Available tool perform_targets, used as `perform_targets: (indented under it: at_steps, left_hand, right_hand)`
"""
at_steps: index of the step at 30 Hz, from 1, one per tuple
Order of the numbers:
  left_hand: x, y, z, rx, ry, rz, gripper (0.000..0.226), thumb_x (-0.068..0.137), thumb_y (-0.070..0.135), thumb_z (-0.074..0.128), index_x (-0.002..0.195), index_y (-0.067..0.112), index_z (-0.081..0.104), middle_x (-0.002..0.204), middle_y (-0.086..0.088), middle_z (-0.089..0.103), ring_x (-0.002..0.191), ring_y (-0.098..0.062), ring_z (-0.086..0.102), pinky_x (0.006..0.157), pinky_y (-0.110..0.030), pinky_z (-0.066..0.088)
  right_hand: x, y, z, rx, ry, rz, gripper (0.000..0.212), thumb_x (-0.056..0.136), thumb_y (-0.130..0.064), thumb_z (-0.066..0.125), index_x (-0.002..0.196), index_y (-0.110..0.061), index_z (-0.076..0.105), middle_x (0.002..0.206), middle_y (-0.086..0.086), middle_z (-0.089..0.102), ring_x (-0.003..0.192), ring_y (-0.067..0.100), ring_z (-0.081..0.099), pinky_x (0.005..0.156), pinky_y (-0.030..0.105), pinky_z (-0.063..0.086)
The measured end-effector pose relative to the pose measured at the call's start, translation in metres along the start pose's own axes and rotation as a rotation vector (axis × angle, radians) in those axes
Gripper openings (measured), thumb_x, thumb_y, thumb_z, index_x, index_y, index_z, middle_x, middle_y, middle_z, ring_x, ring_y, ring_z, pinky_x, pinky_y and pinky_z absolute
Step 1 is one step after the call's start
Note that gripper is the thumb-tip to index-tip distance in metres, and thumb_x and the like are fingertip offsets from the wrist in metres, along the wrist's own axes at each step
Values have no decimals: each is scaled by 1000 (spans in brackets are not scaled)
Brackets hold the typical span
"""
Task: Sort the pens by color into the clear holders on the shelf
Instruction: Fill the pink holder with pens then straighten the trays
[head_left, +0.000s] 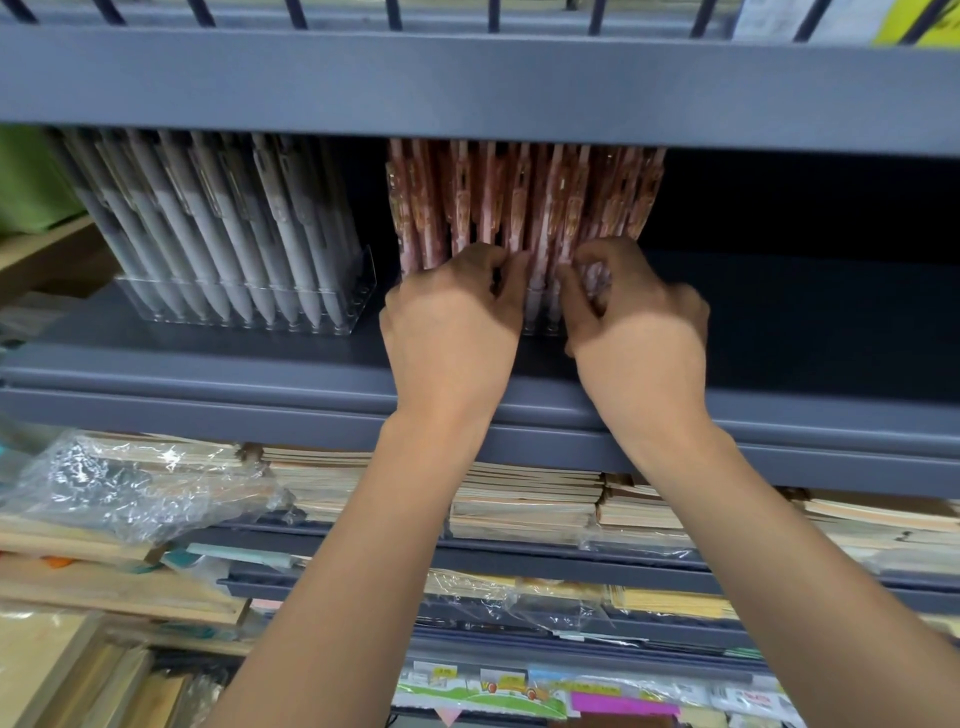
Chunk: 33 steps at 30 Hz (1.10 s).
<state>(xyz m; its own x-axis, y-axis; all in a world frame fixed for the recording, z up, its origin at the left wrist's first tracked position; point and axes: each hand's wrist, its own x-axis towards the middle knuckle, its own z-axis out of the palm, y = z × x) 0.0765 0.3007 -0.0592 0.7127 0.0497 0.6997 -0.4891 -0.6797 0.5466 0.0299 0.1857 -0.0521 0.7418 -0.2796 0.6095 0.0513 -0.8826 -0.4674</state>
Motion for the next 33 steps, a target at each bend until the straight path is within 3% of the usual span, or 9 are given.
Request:
perform_targets:
  at_steps: [11,20,26,28,30,33]
  left_hand:
    - [-3,0,0,-81,92,10,31,92,43,62,89,17,79,67,-14,73,70,-40,70,66,-45,54]
    - [-3,0,-1,-103,177,53,30,91,39,67,83,12,77,60,-13,69,60,-36,69,56,-44,52]
    - [-4,1,1,-123,187,120,23,91,34,71,82,13,78,56,-7,68,54,-32,66,53,-41,51]
    - [-4,2,2,-127,152,143,22,92,34,70,87,15,79,56,-8,68,54,-32,67,55,-42,52]
    - [-4,1,2,-137,110,155,23,93,35,69,92,16,81,58,-9,70,56,-31,69,57,-42,53]
    - [-3,0,3,-140,40,152,25,94,37,66,96,17,81,57,-12,69,57,-33,70,61,-44,54]
  right_hand:
    - [0,3,5,12,83,-18,26,98,-36,48,111,-18,63,75,14,69,76,41,64,78,43,49]
    - [-4,0,7,32,254,-55,24,95,-33,52,100,-17,68,66,7,68,64,35,64,74,38,40]
    - [-1,0,2,200,329,-4,17,92,-27,58,92,-13,67,60,2,65,53,28,63,68,36,49]
    - [1,4,0,292,368,74,15,91,-27,58,92,-13,64,60,-1,64,52,24,63,74,32,51]
    - [3,7,-1,363,396,150,11,89,-28,59,91,-17,61,57,-3,61,51,25,60,79,40,53]
    - [4,8,-1,413,412,227,9,84,-28,61,89,-23,56,52,-8,55,52,27,58,73,53,53]
